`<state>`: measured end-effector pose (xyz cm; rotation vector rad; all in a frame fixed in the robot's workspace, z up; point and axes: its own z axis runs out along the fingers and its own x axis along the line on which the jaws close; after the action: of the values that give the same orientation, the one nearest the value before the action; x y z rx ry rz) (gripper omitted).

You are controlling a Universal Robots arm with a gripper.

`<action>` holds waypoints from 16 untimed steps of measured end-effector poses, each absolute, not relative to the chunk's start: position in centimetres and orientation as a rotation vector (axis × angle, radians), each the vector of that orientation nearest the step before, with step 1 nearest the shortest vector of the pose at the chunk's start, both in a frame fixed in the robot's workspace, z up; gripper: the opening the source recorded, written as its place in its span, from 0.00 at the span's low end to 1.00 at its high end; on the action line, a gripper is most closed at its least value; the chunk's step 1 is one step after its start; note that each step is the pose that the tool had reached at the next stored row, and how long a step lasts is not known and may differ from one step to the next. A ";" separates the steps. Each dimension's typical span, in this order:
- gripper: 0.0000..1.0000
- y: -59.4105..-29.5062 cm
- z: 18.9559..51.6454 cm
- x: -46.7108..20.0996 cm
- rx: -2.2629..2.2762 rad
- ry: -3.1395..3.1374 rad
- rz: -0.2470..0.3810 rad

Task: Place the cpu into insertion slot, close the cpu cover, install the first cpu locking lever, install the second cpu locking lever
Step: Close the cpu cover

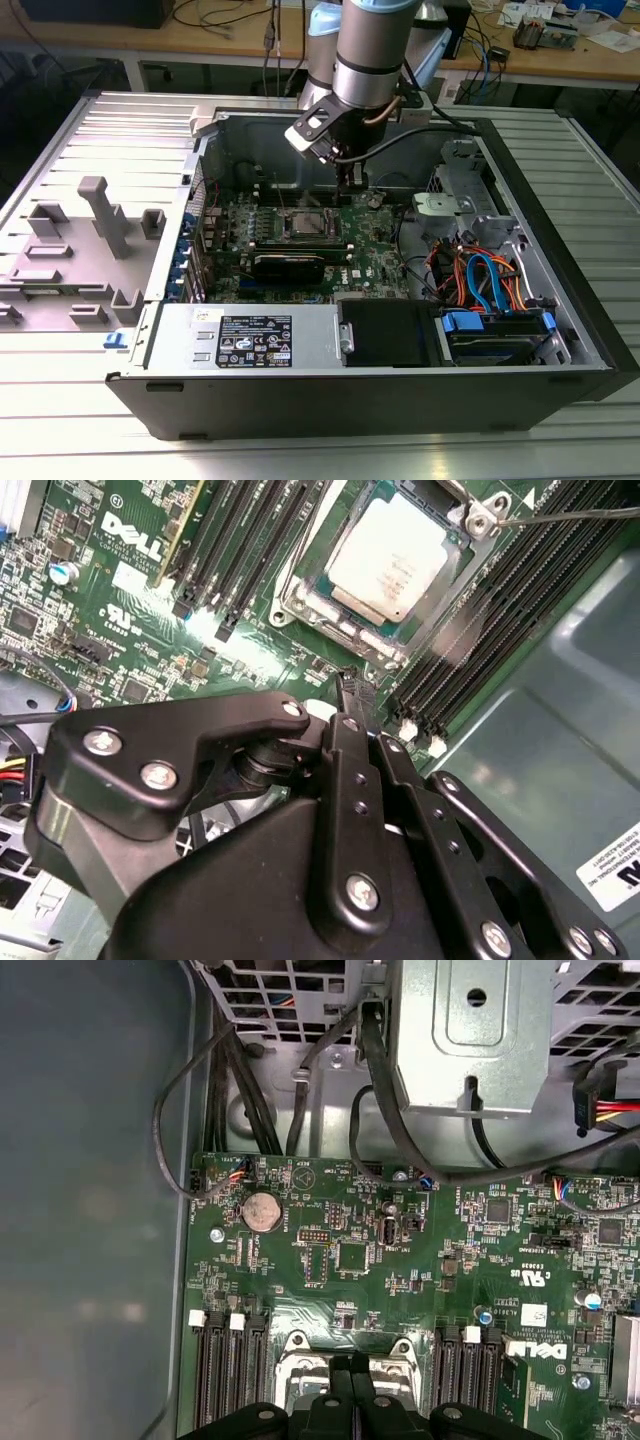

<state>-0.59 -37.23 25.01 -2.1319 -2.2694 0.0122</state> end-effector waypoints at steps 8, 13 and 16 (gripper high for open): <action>0.11 -37.2 24.5 -2.7 -2.136 -2.274 0.003; 0.11 -37.3 23.8 -4.2 -2.136 -2.279 -0.003; 0.11 -37.3 23.3 -5.0 -2.134 -2.283 -0.005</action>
<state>-5.04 -37.30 23.34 -2.1337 -2.2834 -0.0047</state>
